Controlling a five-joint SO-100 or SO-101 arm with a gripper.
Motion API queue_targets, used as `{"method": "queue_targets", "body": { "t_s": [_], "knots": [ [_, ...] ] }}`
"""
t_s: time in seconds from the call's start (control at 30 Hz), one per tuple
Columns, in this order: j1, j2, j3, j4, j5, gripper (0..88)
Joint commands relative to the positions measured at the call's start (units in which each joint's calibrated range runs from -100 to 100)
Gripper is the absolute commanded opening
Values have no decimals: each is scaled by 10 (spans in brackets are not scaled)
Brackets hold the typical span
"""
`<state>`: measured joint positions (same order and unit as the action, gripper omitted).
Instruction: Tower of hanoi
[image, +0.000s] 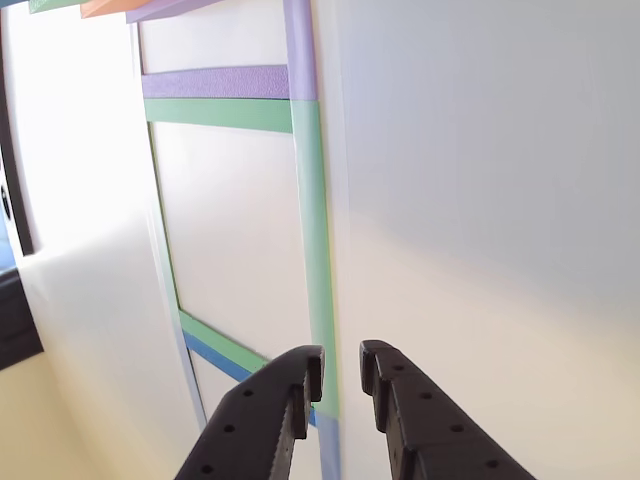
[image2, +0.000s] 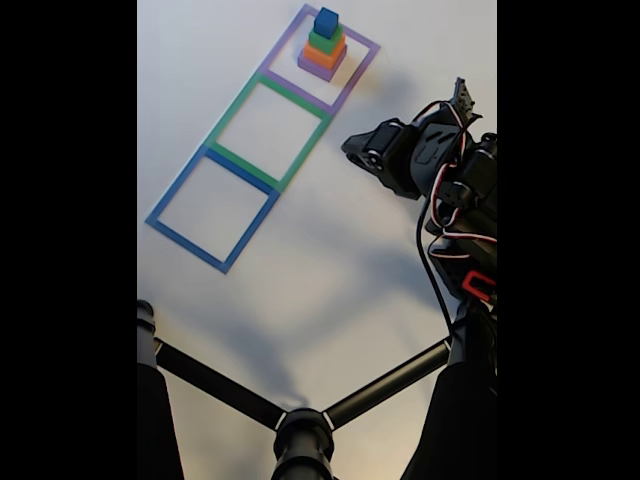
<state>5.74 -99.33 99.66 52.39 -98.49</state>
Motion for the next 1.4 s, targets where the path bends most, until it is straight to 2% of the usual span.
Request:
{"method": "queue_targets", "body": {
  "t_s": [0.0,0.1,0.13,0.23,0.37,0.43,0.57,0.63,0.9,0.97,1.1,1.17,1.37],
  "knots": [
    [-10,-7,3,3,11,0],
    [-4,-7,3,3,-2,0],
    [-2,-7,3,3,9,0],
    [3,13,0,-29,99,0],
    [28,75,-39,-108,257,0],
    [39,105,-81,-106,347,0],
    [63,157,-168,-110,470,0],
    [72,184,-217,-105,516,0],
    [97,303,-400,-100,647,0],
    [103,315,-431,-94,724,0],
    [124,336,-498,-61,976,0],
    [147,350,-543,-24,1079,0],
    [219,389,-697,144,1503,0]
  ]
}}
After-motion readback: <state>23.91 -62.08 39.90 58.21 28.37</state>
